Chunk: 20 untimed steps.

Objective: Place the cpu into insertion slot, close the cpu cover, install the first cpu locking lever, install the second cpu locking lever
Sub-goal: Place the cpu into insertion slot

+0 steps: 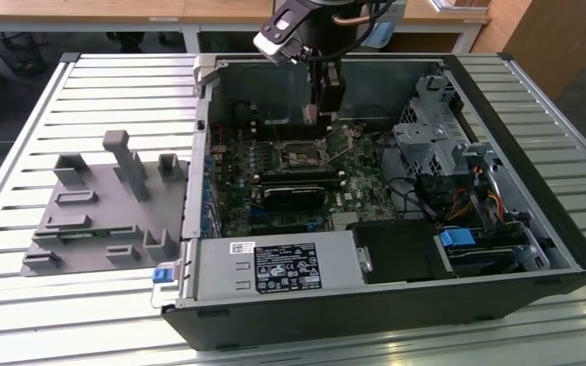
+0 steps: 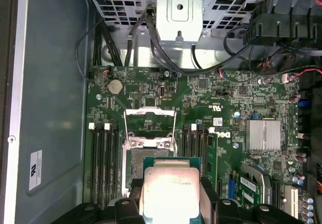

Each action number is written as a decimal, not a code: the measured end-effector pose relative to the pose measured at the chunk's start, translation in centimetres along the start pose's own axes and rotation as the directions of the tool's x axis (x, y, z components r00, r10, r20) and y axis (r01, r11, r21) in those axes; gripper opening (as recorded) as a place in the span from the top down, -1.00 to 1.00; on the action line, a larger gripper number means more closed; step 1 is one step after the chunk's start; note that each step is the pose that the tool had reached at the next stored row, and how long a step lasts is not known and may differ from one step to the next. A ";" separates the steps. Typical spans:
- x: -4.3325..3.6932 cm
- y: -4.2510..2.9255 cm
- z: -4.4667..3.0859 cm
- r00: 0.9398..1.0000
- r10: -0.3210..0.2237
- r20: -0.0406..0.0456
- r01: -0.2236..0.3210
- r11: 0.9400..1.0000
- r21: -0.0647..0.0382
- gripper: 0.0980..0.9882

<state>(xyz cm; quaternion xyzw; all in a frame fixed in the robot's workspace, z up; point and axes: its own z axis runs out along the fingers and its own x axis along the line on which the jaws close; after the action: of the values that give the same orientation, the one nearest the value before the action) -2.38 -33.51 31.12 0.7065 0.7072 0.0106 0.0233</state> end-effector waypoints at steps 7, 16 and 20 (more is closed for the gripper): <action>0.06 -0.04 0.48 1.000 0.000 0.000 0.000 1.000 0.000 0.04; 0.13 -0.07 1.23 1.000 0.000 0.000 0.000 1.000 0.000 0.04; 0.14 -0.09 1.48 1.000 0.000 0.004 0.000 1.000 0.000 0.04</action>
<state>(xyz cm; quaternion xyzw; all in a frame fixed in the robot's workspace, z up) -2.40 -33.40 29.63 0.7065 0.7072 0.0092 0.0247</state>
